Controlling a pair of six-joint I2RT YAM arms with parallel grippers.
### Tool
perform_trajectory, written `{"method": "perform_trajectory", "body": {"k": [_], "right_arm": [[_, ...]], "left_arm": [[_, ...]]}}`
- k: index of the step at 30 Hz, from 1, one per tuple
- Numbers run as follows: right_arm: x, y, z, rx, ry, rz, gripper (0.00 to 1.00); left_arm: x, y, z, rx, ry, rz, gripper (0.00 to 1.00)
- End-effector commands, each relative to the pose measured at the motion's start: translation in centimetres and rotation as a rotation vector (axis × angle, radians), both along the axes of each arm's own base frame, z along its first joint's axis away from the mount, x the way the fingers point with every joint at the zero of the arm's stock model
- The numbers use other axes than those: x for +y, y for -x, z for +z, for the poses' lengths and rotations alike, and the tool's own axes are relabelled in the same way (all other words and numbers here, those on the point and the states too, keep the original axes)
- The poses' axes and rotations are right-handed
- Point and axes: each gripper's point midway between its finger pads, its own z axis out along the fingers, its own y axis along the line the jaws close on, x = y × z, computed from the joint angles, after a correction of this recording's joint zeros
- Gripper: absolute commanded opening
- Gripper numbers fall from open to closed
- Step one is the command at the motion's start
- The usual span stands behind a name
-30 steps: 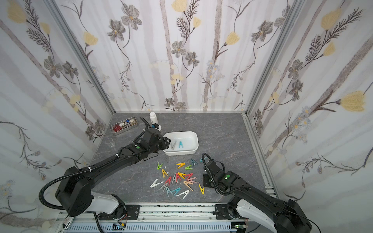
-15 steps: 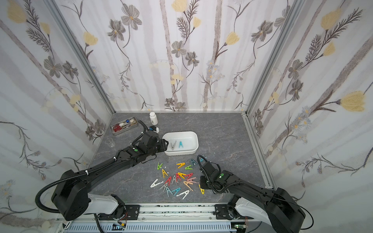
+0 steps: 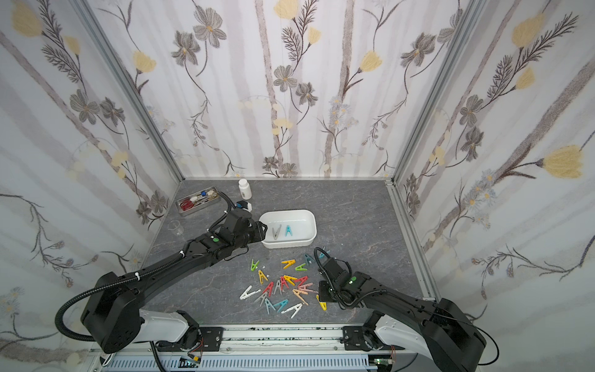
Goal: Put the clothespins into the storage box
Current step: Pick up the clothespin from the center of the board, then place the clothespin in the storage box.
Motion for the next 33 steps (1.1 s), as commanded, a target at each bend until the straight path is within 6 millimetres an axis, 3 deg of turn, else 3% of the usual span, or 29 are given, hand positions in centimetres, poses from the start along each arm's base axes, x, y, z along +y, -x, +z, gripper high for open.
{"method": "perform_trajectory", "body": {"k": [1,9,16,20,24,33], "right_arm": [[-0.1,-0.1,0.4,-0.006,0.008,0.001,0.01],[0.9,-1.7,3.3,-0.071,-0.015,0.024,0.00],[2.7,-4.2,5.9,-0.124,-0.104,0.031,0.00],[5.4,-7.4,9.4,-0.176,-0.294,0.020,0.00],[7.3,-10.3,12.0,-0.231,-0.324,0.069,0.00],[13.3,-17.5,15.1,-0.358,-0.406,0.202,0.00]], "left_arm": [[0.3,-0.2,0.3,-0.010,0.004,0.017,0.47],[0.5,-0.2,0.2,-0.008,0.006,0.028,0.47],[1.0,-0.2,-1.1,0.030,-0.042,0.038,0.47],[1.0,-0.7,-1.1,0.029,-0.058,0.041,0.47],[1.3,-1.0,-1.1,0.037,-0.090,0.036,0.47],[2.5,0.4,-1.4,0.088,-0.086,0.044,0.49]]}}
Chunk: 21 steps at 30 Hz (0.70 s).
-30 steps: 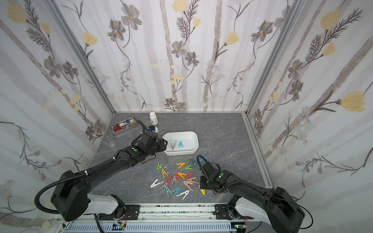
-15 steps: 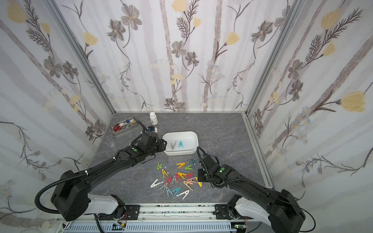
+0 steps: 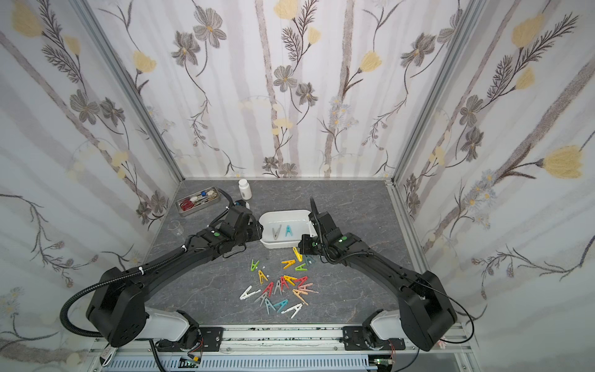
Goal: Put the clothespins into the storage box
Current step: Place the clothespin in the storage box.
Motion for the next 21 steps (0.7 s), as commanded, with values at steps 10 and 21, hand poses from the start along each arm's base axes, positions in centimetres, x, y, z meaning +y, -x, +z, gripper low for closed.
{"method": "perform_trajectory", "body": {"k": [10,21], "right_arm": [[5.4,-11.6,3.2,-0.236,-0.023,0.058,0.00],[5.2,-14.5,-4.5,-0.158,0.103,0.051,0.00]], "left_arm": [[2.8,3.3,-0.8,0.048,0.013,0.069,0.50],[3.6,5.2,-1.1,0.073,0.076,0.105,0.50]]}}
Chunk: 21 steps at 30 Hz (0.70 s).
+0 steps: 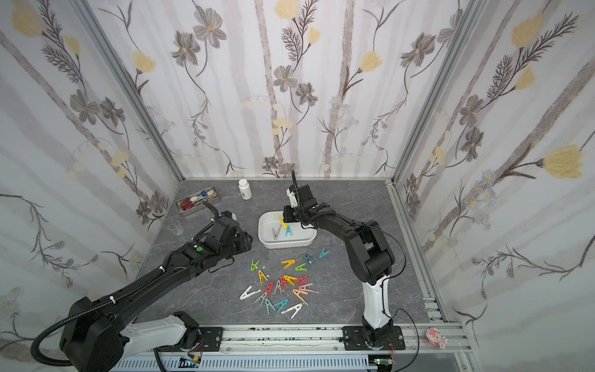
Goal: Put the clothespins into the storage box
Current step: Place the clothespin in the storage box.
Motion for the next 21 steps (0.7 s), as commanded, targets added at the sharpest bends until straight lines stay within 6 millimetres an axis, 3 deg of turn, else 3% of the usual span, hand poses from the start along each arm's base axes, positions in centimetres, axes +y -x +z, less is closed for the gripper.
{"method": "perform_trajectory", "body": {"k": [1,10,16,21], "right_arm": [[0.0,-0.4,-0.9,-0.019,0.033,0.010,0.00],[-1.0,-0.6,-3.4,-0.004,0.107,-0.002,0.00],[-1.3,-0.7,-3.7,-0.012,0.126,-0.003,0.00],[-1.5,-1.0,-3.1,-0.031,0.134,-0.008,0.11]], "left_arm": [[0.2,0.2,-0.1,0.005,0.032,0.038,0.50],[0.0,0.3,-0.4,0.019,0.030,0.026,0.49],[0.1,0.4,-0.1,0.013,0.033,0.030,0.49],[0.3,0.6,-0.2,0.018,0.028,0.031,0.49]]}}
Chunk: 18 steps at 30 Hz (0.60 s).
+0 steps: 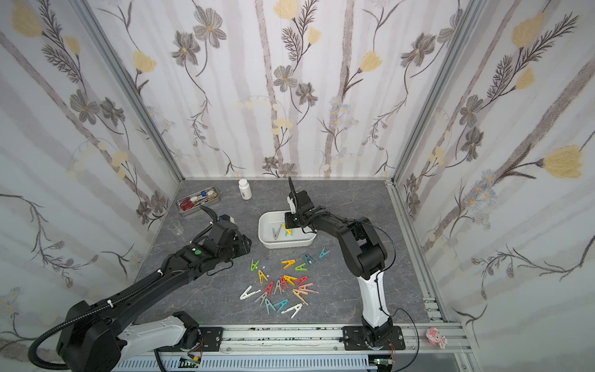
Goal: Put the clothespins into the storage box
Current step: Place the clothespin in the storage box.
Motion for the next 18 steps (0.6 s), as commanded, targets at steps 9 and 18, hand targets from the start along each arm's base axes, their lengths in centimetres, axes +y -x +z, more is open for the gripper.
{"method": "perform_trajectory", "body": {"k": [9,18], "right_arm": [[-0.8,-0.3,2.6,-0.060,0.000,0.010,0.17],[-0.7,1.7,8.3,-0.141,-0.068,0.034,0.25]], "left_arm": [[0.3,0.7,-0.8,0.037,-0.023,-0.008,0.49],[0.1,3.0,-3.0,0.160,-0.059,-0.098,0.47]]}}
